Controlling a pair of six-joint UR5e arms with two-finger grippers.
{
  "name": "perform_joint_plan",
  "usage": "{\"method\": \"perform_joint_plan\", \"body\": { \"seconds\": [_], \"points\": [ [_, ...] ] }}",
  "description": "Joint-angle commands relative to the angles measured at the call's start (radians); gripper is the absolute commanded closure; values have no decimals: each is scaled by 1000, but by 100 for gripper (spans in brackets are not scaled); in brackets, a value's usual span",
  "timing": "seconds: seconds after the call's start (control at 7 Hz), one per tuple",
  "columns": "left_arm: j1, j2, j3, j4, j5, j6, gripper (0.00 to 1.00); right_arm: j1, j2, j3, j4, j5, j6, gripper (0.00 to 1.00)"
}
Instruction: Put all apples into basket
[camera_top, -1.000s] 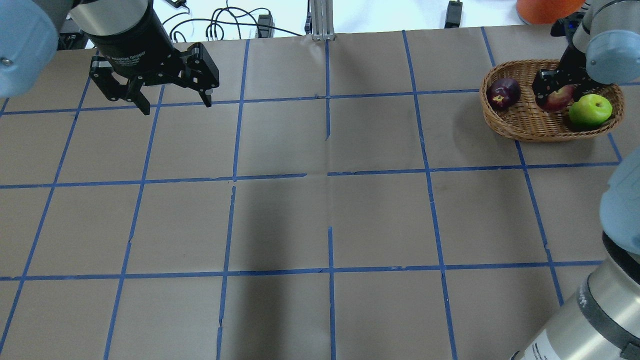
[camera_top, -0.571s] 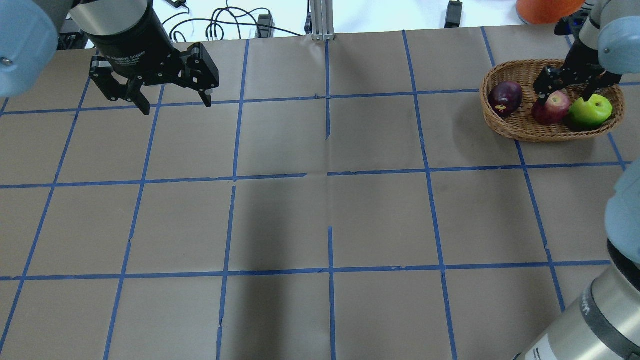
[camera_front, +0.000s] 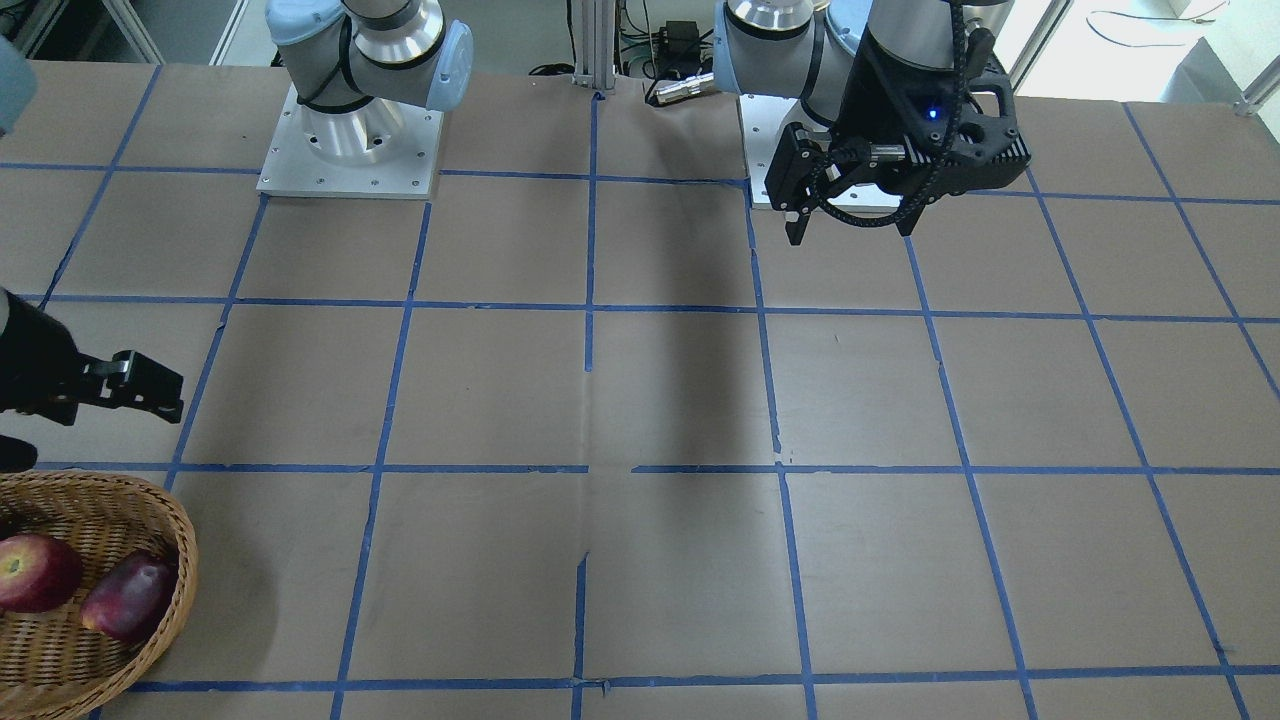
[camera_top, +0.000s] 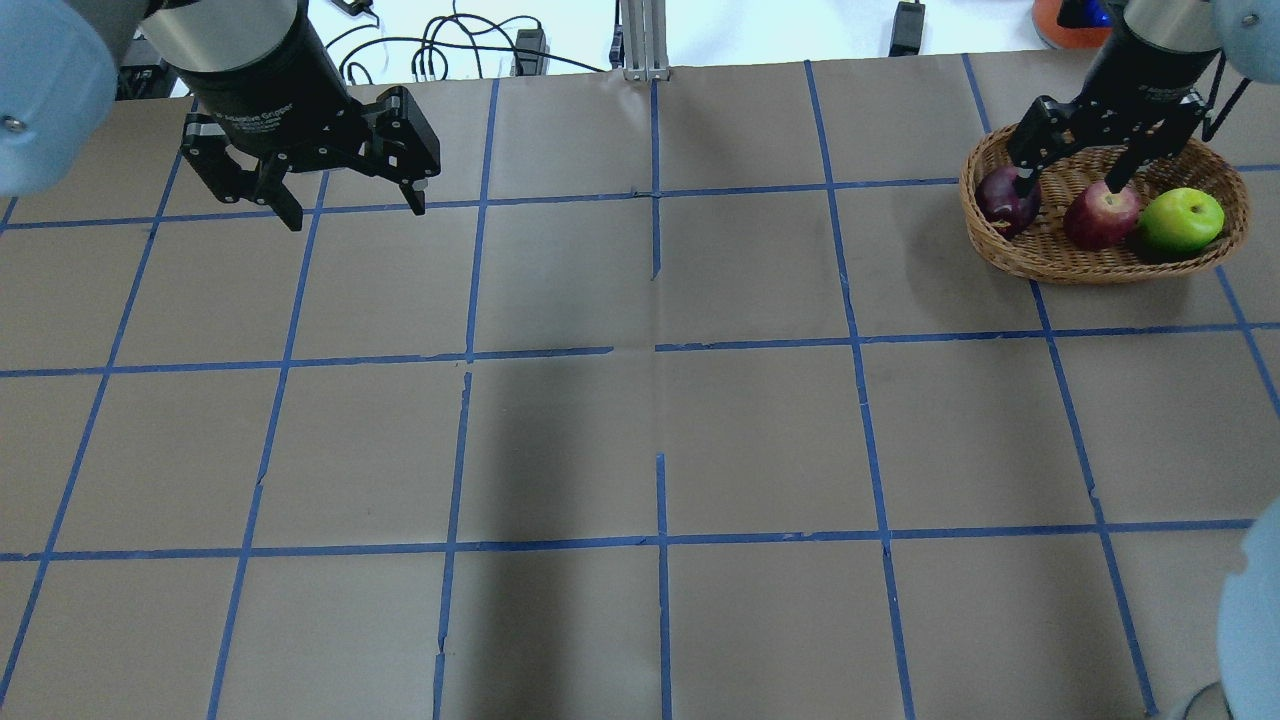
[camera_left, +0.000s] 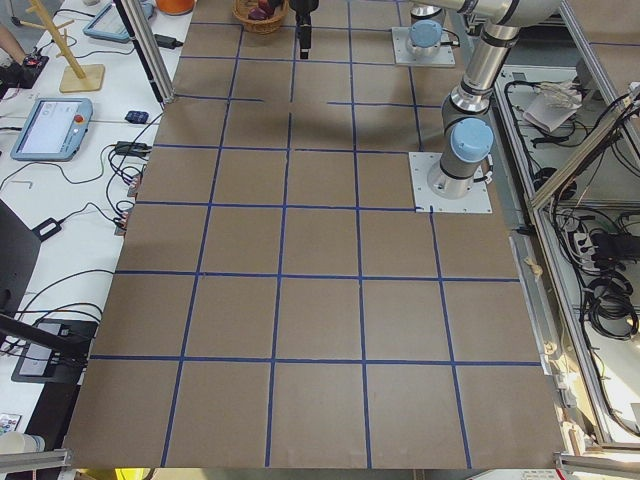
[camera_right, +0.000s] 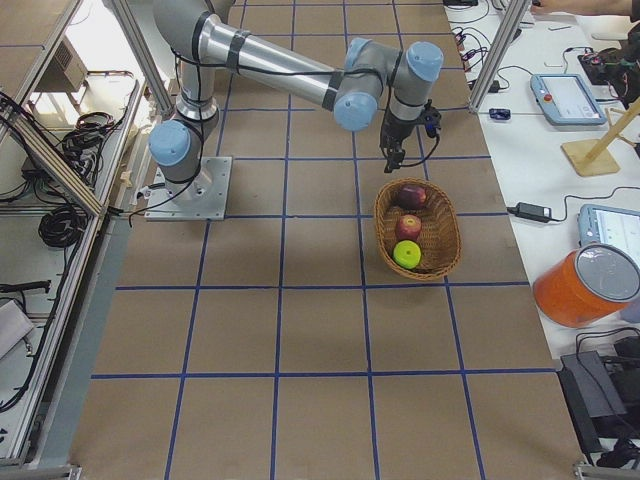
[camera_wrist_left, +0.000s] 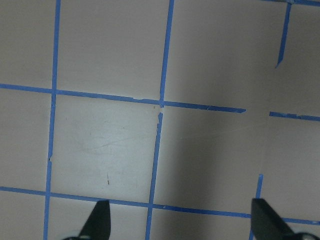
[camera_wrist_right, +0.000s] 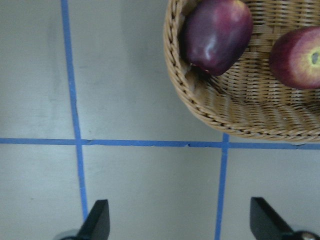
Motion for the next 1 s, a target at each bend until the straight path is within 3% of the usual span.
{"method": "perform_joint_plan", "body": {
  "seconds": [0.0,0.29,0.43,0.86],
  "points": [
    [0,4,5,1,-3,0,0,120,-97,31,34,30,123,0],
    [1,-1,5,1,-1,0,0,208,-187,88,46,18,213,0],
    [3,-1,3,1,-3,0,0,211,-242,100,119,29,212,0],
    [1,5,5,0,-3,0,0,211,-263,108,141,20,195,0]
  ]
}}
